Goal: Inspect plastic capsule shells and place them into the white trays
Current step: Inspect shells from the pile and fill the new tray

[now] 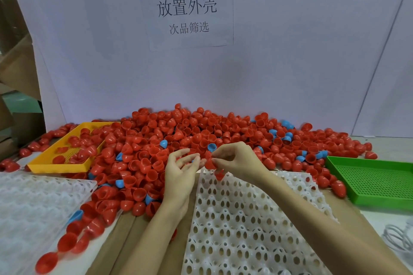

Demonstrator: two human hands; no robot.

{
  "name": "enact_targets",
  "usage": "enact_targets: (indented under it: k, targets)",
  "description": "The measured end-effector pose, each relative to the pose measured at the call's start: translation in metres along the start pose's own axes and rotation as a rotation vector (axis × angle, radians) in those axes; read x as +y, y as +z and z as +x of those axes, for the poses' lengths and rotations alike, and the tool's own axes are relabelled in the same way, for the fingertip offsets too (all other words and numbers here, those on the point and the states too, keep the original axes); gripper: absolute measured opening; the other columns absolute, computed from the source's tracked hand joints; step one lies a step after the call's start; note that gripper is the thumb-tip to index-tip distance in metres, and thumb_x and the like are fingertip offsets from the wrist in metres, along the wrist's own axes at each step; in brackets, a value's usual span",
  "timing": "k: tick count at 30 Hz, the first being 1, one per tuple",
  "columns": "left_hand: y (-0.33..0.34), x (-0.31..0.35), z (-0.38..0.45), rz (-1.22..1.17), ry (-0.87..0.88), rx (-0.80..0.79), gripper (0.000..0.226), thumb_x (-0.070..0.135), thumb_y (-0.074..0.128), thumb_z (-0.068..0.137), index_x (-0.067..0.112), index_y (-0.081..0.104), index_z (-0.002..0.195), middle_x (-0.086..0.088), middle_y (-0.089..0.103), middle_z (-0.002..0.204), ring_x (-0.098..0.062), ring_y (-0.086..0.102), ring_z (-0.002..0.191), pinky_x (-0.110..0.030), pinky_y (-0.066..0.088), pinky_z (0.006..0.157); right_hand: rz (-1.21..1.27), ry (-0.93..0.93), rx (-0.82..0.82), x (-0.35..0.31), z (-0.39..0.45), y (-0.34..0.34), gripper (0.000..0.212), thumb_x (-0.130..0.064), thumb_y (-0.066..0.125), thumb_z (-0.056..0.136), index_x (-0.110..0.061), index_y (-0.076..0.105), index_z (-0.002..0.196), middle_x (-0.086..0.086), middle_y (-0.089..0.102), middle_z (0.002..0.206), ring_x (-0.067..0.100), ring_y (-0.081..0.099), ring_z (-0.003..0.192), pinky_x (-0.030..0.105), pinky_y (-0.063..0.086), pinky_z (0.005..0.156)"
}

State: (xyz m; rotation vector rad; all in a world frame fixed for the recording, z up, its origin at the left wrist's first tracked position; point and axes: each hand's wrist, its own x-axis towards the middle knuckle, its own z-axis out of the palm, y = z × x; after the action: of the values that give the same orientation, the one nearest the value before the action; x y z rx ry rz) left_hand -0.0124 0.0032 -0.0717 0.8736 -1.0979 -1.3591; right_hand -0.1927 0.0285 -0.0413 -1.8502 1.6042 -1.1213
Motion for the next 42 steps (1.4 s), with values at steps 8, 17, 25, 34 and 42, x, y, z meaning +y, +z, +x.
enact_targets:
  k: [8, 17, 25, 34, 42]
  targets:
    - [-0.004, -0.005, 0.001, 0.350, 0.131, 0.075, 0.018, 0.007, 0.067, 0.100, 0.021, 0.063, 0.111, -0.001, 0.071, 0.106, -0.017, 0.075, 0.097, -0.033, 0.061, 0.088, -0.513, -0.061, -0.079, -0.005, 0.016, 0.013, 0.018, -0.019, 0.072, 0.098, -0.011, 0.080, 0.112, 0.002, 0.079, 0.098, 0.008, 0.069, 0.080, 0.021, 0.057, 0.078]
    - [0.001, -0.011, -0.008, 0.939, 0.388, -0.227, 0.022, 0.011, 0.065, 0.100, 0.016, 0.071, 0.121, 0.009, 0.067, 0.117, -0.005, 0.063, 0.109, -0.026, 0.054, 0.098, -0.555, -0.016, -0.130, -0.003, 0.016, 0.023, 0.024, -0.001, 0.058, 0.097, -0.006, 0.079, 0.109, 0.004, 0.071, 0.091, 0.017, 0.059, 0.079, 0.029, 0.047, 0.072]
    - [-0.002, -0.014, -0.010, 1.142, 0.500, -0.345, 0.036, 0.038, 0.055, 0.106, 0.023, 0.061, 0.138, 0.015, 0.051, 0.135, -0.001, 0.041, 0.129, -0.022, 0.038, 0.114, -0.351, 0.041, 0.156, 0.022, 0.000, -0.034, 0.025, -0.009, 0.055, 0.105, -0.016, 0.073, 0.121, -0.001, 0.074, 0.111, 0.007, 0.069, 0.086, 0.019, 0.060, 0.080]
    - [0.011, -0.009, -0.030, 1.223, 0.589, -0.807, 0.070, 0.086, 0.035, 0.093, 0.049, 0.046, 0.151, 0.036, 0.023, 0.162, 0.019, 0.010, 0.148, -0.016, 0.003, 0.122, -0.788, 0.387, 0.173, 0.082, -0.027, -0.092, 0.039, -0.010, 0.059, 0.102, -0.021, 0.065, 0.139, 0.013, 0.056, 0.136, 0.032, 0.052, 0.127, 0.043, 0.049, 0.108]
    - [0.008, -0.006, -0.029, 1.122, 0.450, -0.920, 0.055, 0.075, 0.058, 0.091, 0.048, 0.062, 0.139, 0.038, 0.040, 0.154, 0.037, 0.015, 0.132, 0.001, 0.009, 0.104, -0.684, 0.321, 0.255, 0.086, -0.028, -0.096, 0.025, -0.005, 0.069, 0.098, -0.012, 0.075, 0.121, 0.009, 0.071, 0.122, 0.022, 0.067, 0.110, 0.030, 0.054, 0.092]
